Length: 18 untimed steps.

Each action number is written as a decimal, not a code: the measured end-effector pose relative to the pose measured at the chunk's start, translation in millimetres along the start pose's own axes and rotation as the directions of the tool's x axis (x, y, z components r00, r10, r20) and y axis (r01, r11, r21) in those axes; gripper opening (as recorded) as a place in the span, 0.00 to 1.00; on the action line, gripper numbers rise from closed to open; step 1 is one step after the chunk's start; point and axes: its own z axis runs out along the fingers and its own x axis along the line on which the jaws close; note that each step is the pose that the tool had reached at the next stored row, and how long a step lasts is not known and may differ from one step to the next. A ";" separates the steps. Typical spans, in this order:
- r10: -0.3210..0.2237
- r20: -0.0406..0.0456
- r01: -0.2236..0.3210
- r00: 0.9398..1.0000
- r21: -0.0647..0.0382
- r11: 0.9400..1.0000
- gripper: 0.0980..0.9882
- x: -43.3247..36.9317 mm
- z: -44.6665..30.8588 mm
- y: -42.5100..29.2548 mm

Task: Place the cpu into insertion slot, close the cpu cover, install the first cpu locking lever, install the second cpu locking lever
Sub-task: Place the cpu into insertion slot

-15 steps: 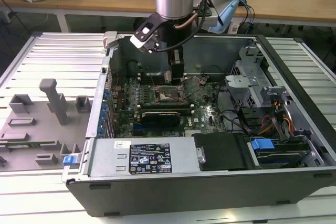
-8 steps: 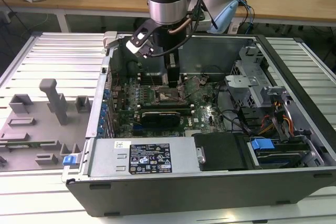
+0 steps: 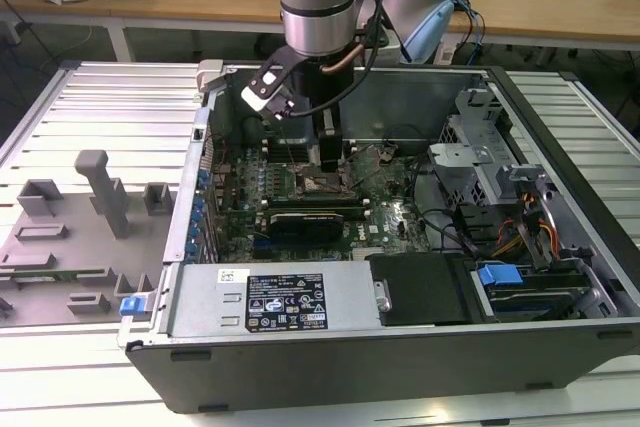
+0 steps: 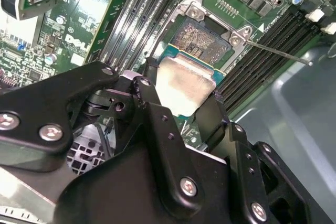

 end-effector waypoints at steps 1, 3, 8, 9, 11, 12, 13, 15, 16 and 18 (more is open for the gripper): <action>-0.003 0.000 0.003 1.000 0.001 1.000 0.50 0.1 3.1 -0.3; -0.004 0.002 0.004 1.000 0.007 1.000 0.50 0.9 4.6 -0.4; -0.006 0.006 0.006 1.000 0.010 1.000 0.50 1.8 5.8 -0.6; -0.007 0.011 0.007 1.000 0.006 1.000 0.50 1.8 6.2 -0.6; -0.008 0.018 0.008 1.000 0.001 1.000 0.50 1.7 7.0 -0.8; -0.009 0.020 0.009 1.000 0.001 1.000 0.50 1.7 7.8 -0.9; -0.009 0.021 0.009 1.000 0.000 1.000 0.50 1.7 8.7 -1.0; -0.009 0.021 0.009 1.000 -0.001 1.000 0.50 2.0 11.8 -1.5; -0.009 0.022 0.009 1.000 -0.005 1.000 0.50 2.2 14.3 -1.8; -0.009 0.022 0.009 1.000 -0.010 1.000 0.50 2.6 20.6 -2.9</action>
